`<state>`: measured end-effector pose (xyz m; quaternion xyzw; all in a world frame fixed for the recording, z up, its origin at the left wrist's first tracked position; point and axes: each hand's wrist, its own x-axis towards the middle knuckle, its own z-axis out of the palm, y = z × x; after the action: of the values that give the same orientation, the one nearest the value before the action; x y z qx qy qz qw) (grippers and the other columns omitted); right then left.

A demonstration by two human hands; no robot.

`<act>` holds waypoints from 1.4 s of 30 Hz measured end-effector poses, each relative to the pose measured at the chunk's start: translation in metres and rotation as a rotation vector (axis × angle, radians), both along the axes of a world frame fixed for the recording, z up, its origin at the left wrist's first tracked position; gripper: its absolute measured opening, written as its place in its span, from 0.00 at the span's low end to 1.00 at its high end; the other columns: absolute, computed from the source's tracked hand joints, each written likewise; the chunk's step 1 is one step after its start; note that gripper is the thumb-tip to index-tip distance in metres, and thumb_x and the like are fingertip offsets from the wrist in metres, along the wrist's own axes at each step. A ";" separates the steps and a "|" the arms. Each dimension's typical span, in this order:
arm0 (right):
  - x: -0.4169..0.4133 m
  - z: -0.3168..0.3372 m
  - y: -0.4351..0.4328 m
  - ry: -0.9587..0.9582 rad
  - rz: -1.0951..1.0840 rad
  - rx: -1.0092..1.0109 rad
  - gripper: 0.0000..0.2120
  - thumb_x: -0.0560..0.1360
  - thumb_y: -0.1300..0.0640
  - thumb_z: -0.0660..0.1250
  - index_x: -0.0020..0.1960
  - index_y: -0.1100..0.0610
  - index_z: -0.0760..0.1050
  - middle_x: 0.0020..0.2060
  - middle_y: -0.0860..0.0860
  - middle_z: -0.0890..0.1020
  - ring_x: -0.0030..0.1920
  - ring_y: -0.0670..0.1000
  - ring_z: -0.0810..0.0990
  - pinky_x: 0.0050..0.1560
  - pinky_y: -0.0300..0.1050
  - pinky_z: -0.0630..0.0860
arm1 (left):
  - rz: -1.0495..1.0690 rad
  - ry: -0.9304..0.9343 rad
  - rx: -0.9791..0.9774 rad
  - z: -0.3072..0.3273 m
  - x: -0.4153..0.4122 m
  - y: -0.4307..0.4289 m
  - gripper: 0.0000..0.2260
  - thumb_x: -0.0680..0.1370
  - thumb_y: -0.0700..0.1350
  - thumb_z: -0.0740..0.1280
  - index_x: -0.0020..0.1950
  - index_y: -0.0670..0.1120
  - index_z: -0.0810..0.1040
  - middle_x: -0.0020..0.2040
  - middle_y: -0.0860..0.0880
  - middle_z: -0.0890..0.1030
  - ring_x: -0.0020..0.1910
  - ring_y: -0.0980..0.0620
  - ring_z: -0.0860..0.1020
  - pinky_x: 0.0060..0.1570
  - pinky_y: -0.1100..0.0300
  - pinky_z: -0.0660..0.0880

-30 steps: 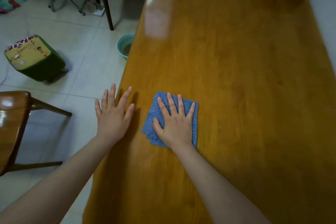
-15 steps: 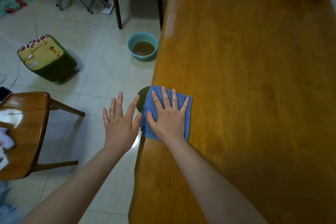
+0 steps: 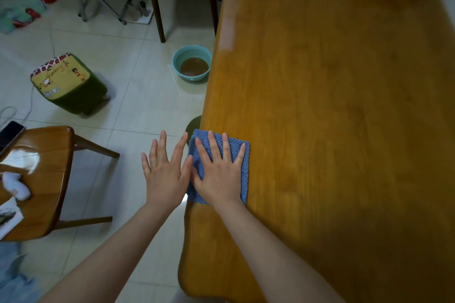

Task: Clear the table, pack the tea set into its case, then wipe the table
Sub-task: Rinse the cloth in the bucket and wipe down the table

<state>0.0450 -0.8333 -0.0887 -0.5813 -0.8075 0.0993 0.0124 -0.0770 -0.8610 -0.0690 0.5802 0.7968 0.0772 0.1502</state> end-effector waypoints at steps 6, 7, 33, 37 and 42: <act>0.010 0.000 -0.026 0.000 0.026 -0.012 0.33 0.78 0.33 0.43 0.79 0.45 0.48 0.79 0.50 0.49 0.79 0.58 0.45 0.72 0.71 0.39 | -0.003 0.018 -0.006 0.003 0.009 -0.005 0.27 0.77 0.64 0.37 0.77 0.64 0.46 0.80 0.48 0.44 0.78 0.46 0.43 0.73 0.42 0.39; 0.012 0.000 -0.027 0.004 0.030 -0.015 0.33 0.78 0.33 0.44 0.79 0.44 0.48 0.79 0.50 0.49 0.79 0.58 0.45 0.72 0.71 0.39 | -0.005 0.018 -0.007 0.003 0.011 -0.006 0.27 0.77 0.64 0.37 0.77 0.64 0.46 0.80 0.47 0.44 0.78 0.46 0.43 0.73 0.42 0.39; 0.200 -0.005 -0.015 0.034 -0.040 0.026 0.30 0.78 0.36 0.49 0.78 0.44 0.55 0.79 0.48 0.55 0.79 0.56 0.50 0.72 0.71 0.45 | -0.070 0.040 0.019 0.002 0.154 -0.009 0.27 0.78 0.63 0.42 0.78 0.61 0.53 0.80 0.46 0.49 0.78 0.44 0.44 0.73 0.44 0.38; 0.255 -0.006 -0.011 0.031 -0.036 0.035 0.30 0.78 0.36 0.49 0.78 0.43 0.55 0.78 0.48 0.56 0.79 0.55 0.51 0.72 0.71 0.46 | -0.068 0.036 0.012 -0.002 0.201 -0.018 0.27 0.78 0.63 0.42 0.78 0.61 0.54 0.80 0.46 0.49 0.78 0.44 0.44 0.74 0.45 0.39; 0.315 -0.007 -0.005 0.016 -0.031 0.030 0.30 0.78 0.36 0.49 0.78 0.43 0.55 0.78 0.47 0.55 0.79 0.55 0.50 0.72 0.71 0.45 | -0.059 0.001 0.006 -0.006 0.254 -0.022 0.27 0.78 0.63 0.42 0.77 0.62 0.53 0.80 0.47 0.48 0.78 0.44 0.43 0.74 0.43 0.40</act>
<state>0.3603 -0.8383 -0.0955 -0.5928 -0.7996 0.0914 0.0291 0.1769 -0.8829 -0.0753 0.6041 0.7790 0.0751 0.1503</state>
